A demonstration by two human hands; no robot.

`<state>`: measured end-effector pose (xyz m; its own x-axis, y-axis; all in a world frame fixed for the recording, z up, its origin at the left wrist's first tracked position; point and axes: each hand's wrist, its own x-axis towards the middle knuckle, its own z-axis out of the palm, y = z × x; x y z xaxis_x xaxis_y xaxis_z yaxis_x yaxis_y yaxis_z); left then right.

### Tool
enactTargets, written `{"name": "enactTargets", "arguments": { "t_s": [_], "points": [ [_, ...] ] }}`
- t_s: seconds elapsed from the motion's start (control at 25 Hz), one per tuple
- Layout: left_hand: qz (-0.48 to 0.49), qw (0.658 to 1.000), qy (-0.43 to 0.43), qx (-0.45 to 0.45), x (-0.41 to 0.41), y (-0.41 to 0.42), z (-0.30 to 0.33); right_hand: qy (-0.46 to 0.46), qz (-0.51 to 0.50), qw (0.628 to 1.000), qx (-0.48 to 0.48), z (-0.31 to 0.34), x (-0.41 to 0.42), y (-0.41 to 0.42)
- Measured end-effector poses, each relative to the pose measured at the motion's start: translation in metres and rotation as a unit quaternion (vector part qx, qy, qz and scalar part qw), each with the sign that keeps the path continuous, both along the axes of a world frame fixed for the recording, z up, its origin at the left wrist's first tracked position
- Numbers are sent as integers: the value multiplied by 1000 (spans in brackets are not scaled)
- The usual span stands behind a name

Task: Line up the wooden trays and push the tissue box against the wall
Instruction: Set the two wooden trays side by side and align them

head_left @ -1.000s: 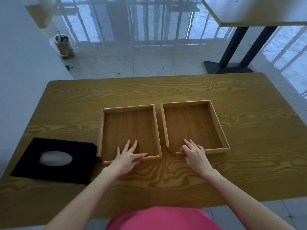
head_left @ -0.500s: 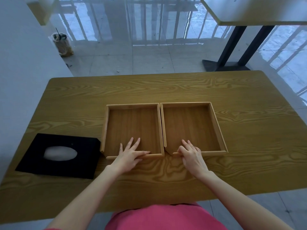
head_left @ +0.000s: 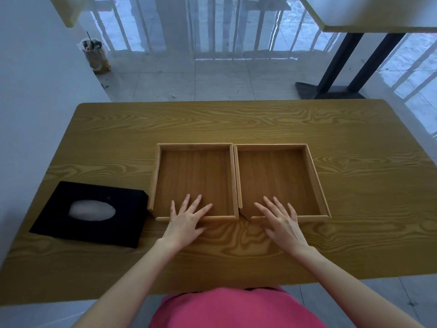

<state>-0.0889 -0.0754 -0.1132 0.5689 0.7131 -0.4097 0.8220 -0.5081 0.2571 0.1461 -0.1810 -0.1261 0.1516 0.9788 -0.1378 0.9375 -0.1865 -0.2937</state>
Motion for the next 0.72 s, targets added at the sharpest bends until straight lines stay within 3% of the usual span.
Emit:
{"name": "enactTargets", "arguments": {
  "t_s": [0.32, 0.72],
  "points": [
    [27, 999, 17, -1, -2, 9, -4, -26, 22, 999, -27, 0, 9, 10],
    [46, 999, -1, -13, 12, 48, -2, 23, 35, 999, -2, -2, 27, 48]
  ]
}}
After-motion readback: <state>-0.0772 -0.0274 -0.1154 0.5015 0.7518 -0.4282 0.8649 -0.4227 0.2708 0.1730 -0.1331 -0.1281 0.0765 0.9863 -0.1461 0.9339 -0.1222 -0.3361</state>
